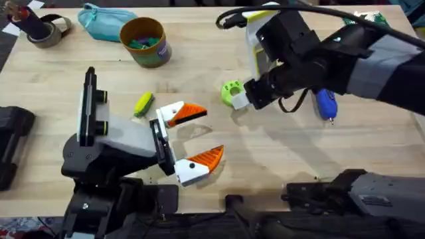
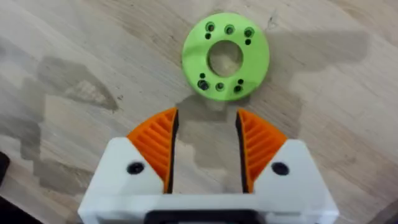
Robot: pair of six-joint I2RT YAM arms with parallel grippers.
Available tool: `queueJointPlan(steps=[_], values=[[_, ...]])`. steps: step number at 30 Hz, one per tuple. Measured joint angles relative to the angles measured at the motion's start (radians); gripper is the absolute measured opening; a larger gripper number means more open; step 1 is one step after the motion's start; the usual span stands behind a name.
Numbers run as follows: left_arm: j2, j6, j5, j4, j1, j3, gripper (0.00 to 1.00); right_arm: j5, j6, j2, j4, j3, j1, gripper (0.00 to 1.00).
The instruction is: Pick up the gripper from the table and insert it into the empty holder that is missing its gripper. Then pick up a screw, insert it into the mounting hole, and use the screwdriver to tighten it. Finally, clean up the table by picking up the vegetable and placing it into the bucket.
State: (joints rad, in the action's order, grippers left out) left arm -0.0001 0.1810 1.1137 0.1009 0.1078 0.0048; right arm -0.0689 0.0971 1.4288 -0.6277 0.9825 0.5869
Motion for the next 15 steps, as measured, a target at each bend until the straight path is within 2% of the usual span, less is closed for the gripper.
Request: queueJointPlan(steps=[9,15], values=[[0.0,0.0,0.0,0.0,0.0,0.0,0.992,0.0,0.015,-0.037,-0.035,-0.053,0.019,0.532],[0.0,0.0,0.0,0.0,0.0,0.0,0.992,0.02,0.027,-0.12,-0.044,-0.079,0.028,0.532]])
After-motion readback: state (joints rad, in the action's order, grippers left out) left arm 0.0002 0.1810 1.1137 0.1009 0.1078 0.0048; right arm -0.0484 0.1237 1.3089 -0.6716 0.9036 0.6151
